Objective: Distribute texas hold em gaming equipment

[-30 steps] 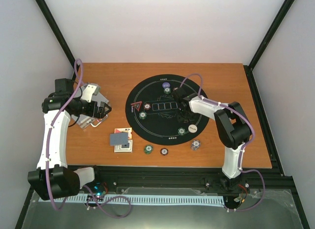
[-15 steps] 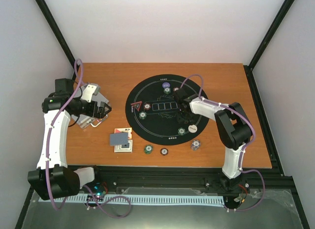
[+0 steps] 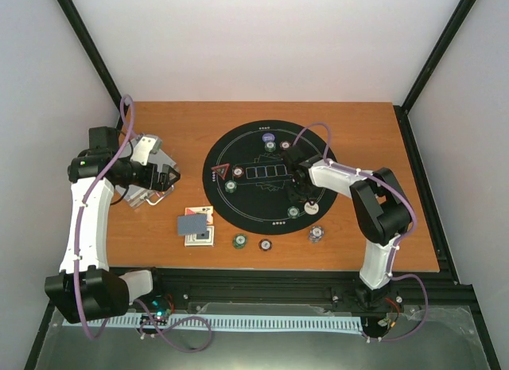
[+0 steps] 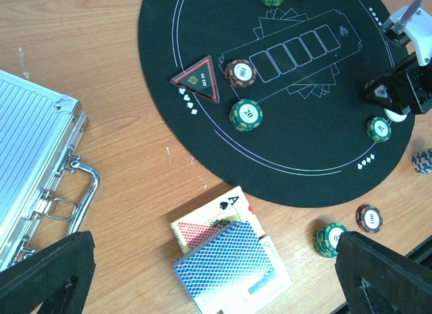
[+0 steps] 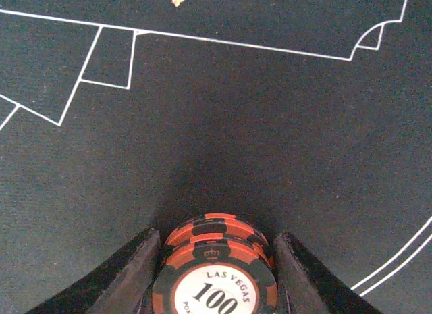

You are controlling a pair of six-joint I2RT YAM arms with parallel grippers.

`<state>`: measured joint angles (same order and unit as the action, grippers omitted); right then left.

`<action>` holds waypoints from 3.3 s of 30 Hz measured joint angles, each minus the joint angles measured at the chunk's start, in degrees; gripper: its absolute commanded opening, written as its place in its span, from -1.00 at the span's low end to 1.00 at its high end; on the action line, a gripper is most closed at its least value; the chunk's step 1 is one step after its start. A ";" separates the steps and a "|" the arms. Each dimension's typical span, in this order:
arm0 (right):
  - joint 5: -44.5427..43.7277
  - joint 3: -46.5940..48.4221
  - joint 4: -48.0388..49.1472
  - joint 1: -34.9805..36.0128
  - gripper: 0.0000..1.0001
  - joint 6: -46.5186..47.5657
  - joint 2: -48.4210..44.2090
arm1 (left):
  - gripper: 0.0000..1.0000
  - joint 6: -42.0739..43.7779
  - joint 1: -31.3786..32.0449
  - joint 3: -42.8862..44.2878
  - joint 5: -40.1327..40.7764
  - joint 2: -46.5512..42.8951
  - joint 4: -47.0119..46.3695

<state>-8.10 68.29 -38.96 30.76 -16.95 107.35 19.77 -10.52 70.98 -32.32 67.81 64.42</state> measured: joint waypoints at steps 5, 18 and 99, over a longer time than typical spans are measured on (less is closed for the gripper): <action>-0.04 0.02 -0.07 0.00 0.20 0.04 0.00 | 1.00 0.00 0.00 0.00 -0.02 0.00 0.00; -2.16 2.19 -5.03 0.15 0.63 -1.01 -5.14 | 1.00 0.02 0.00 0.00 -0.02 0.00 0.00; -2.12 -17.18 -13.60 10.01 -0.59 -18.45 -30.25 | 1.00 0.46 0.00 0.00 -0.98 -0.24 0.11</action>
<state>-10.22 51.11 -52.56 40.77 -35.40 77.10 20.23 -10.52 70.98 -33.30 67.57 64.53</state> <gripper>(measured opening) 0.407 0.999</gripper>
